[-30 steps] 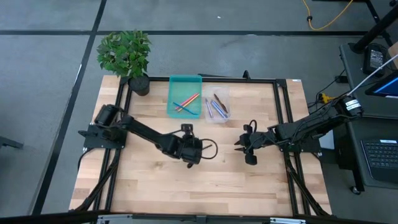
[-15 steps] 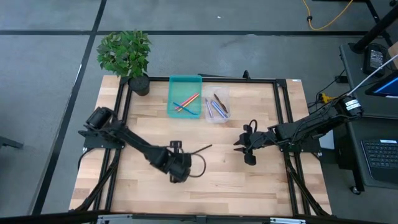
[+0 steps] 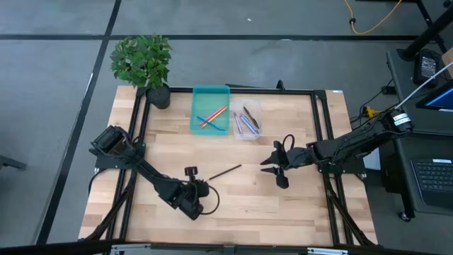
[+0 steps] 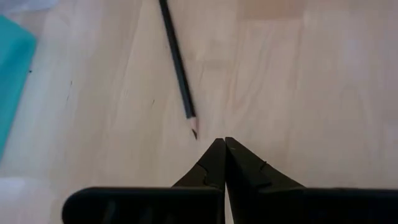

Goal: Sort pens & pencils
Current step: Put the black pencil into the blue bin

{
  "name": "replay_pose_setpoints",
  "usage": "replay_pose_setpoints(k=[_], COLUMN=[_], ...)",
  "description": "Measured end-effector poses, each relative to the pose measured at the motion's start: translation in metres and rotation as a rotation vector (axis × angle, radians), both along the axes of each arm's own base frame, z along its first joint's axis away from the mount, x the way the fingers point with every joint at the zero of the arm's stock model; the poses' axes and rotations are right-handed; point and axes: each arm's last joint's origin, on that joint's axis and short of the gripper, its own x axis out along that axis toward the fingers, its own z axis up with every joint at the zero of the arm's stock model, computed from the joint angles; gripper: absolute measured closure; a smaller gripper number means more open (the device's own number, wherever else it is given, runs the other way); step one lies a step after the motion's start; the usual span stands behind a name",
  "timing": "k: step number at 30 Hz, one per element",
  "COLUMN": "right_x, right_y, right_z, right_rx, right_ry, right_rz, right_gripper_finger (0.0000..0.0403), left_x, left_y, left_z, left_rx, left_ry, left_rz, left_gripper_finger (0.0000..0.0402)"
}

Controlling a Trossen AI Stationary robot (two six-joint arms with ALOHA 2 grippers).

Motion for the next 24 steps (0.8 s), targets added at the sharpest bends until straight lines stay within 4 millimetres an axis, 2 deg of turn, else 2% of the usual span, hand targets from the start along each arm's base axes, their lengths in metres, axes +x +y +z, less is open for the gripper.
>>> replay_pose_setpoints(k=[4,24], right_x=[0.001,-0.001], right_y=[0.000,0.000], right_z=[0.002,-0.001], right_rx=[0.006,0.005], right_ry=[-0.027,0.015], right_rz=[0.001,-0.006], right_gripper_finger=[0.0283,0.0283], left_x=[0.000,0.024], left_y=[0.007,0.044], left_z=[-0.007,-0.009], left_rx=[-0.008,-0.145], left_ry=[0.003,0.070], left_rz=[0.017,0.054], left_gripper_finger=[0.0402,0.0402])
